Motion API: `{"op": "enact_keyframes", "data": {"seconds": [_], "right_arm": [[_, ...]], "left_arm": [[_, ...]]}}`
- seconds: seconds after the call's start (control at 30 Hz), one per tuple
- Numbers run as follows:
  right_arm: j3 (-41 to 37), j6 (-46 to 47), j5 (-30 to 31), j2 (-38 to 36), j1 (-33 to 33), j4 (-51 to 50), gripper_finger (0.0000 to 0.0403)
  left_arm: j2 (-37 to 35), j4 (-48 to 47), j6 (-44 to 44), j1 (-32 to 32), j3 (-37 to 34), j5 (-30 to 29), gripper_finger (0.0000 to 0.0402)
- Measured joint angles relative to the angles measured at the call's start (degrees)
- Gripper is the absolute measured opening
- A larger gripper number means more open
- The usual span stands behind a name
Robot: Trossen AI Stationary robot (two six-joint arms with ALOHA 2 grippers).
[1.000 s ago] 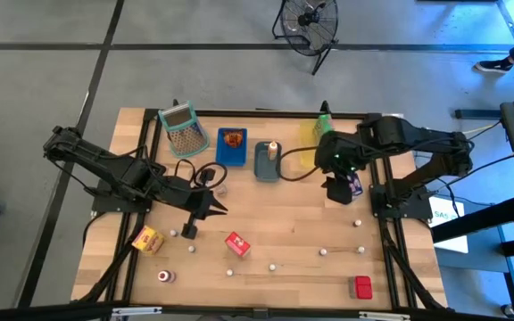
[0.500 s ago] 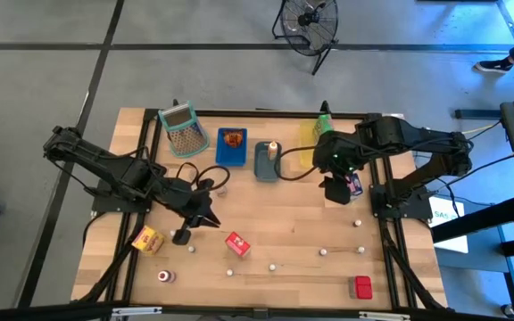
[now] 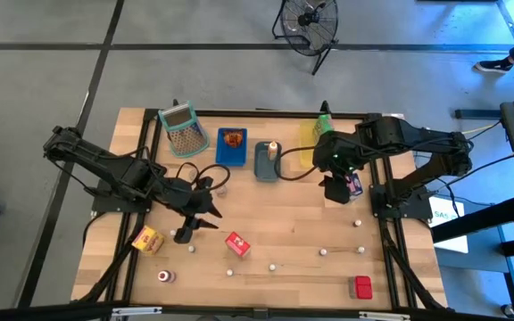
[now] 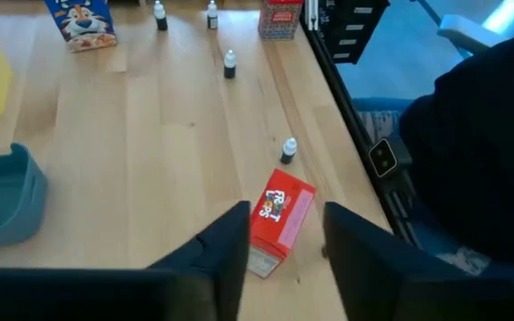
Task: Pick & Place Kitchen Items
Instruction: Put the big red food coloring bottle into the dark green bin
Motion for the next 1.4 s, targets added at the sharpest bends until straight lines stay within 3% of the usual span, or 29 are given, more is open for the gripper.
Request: {"op": "enact_keyframes", "data": {"seconds": [0.13, 0.3, 0.43, 0.53, 0.7, 0.9, 1.17, 1.4], "right_arm": [[0.0, -0.17, 0.02, 0.0, 0.0, 0.0, 0.0211], [0.0, -0.17, 0.0, 0.0, 0.0, 0.0, 0.0211], [0.0, -0.17, 0.0, 0.0, 0.0, 0.0, 0.0211], [-0.29, -0.15, 0.0, -0.02, 0.23, 0.38, 0.0211], [-1.39, -0.5, 0.0, -0.04, 0.61, 1.28, 0.0211], [-3.98, -1.0, -0.02, -0.04, 0.68, 2.55, 0.0211], [-7.22, -2.09, -0.46, -0.04, 0.68, 2.56, 0.0211], [-8.48, -2.15, -0.48, -0.04, 0.7, 3.86, 0.0211]], "left_arm": [[0.0, 0.11, -0.66, 0.0, 0.0, -0.89, 0.0189], [0.07, 0.05, 1.06, -0.81, 0.03, -0.79, 0.0203], [1.86, -0.17, 2.14, -3.19, 0.13, 1.39, 0.0202], [2.91, 0.34, -1.98, -4.21, 0.29, 1.54, 0.0197], [3.06, -0.44, -4.83, -4.64, 6.28, 2.2, 0.0185], [3.1, -3.98, -6.48, -9.75, 11.35, -3.59, 0.0165], [4.98, -9.04, -22.81, -17.1, 11.39, -11.75, 0.0146], [7.8, -9.7, -35.79, -17.7, 11.39, -9.88, 0.0143]]}}
